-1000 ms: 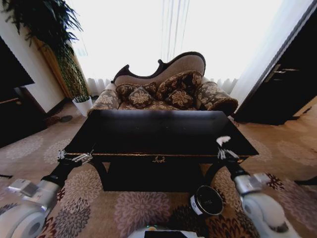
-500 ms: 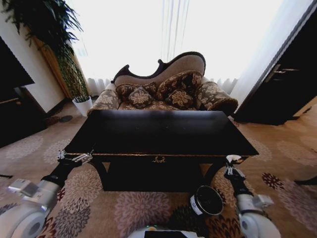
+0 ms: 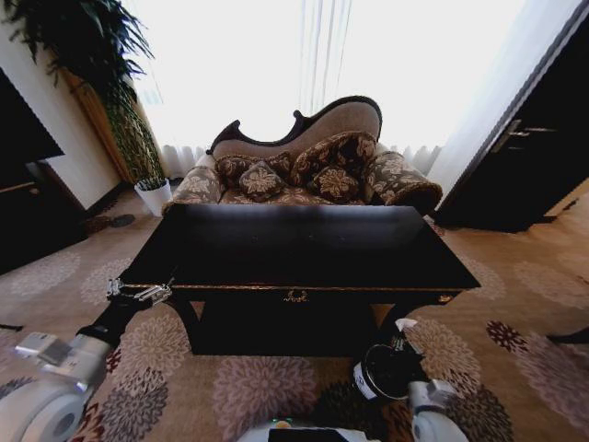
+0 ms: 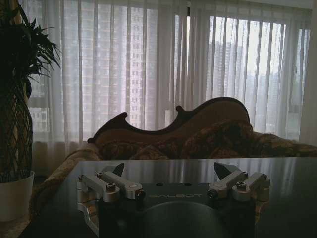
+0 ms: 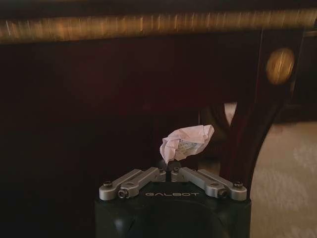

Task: Move to the front of the table and place the trash on the table into the trash bin.

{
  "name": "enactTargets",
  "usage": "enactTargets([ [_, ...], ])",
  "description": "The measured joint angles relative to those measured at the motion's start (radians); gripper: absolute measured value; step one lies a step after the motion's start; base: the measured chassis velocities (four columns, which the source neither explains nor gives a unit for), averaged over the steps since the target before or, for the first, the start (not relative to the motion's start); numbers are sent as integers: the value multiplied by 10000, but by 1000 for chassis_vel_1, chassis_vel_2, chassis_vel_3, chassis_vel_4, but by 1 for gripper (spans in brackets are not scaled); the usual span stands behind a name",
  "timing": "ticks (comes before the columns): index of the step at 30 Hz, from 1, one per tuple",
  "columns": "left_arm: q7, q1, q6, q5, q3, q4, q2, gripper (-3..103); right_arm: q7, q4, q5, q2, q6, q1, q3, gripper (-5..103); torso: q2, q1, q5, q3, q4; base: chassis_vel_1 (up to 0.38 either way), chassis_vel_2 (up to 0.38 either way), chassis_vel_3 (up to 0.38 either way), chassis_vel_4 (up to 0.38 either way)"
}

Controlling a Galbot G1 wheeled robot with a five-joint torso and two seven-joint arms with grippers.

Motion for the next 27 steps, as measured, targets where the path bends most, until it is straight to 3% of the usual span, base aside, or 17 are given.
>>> enactTargets([
  [4, 0, 0, 0, 0, 0, 0, 0, 100, 141, -1441, -468, -190, 401, 566, -409, 0, 0, 0, 1, 1, -1, 0, 0, 0, 0],
  [7, 0, 0, 0, -1, 0, 0, 0, 100, 433, -3478, -1329, -395, 1221, 1425, -723, 0, 0, 0, 4, 0, 4, 0, 0, 0, 0],
  [11, 0, 0, 0, -1, 0, 0, 0, 100, 529, -5051, -1500, -582, 1540, 2024, -891, 0, 0, 1, 0, 0, 0, 0, 0, 0, 0],
  [27, 0, 0, 0, 0, 0, 0, 0, 100, 717, -7614, -948, -1013, 784, 3659, -1255, 0, -1, 0, 0, 0, 1, 0, 0, 0, 0],
])
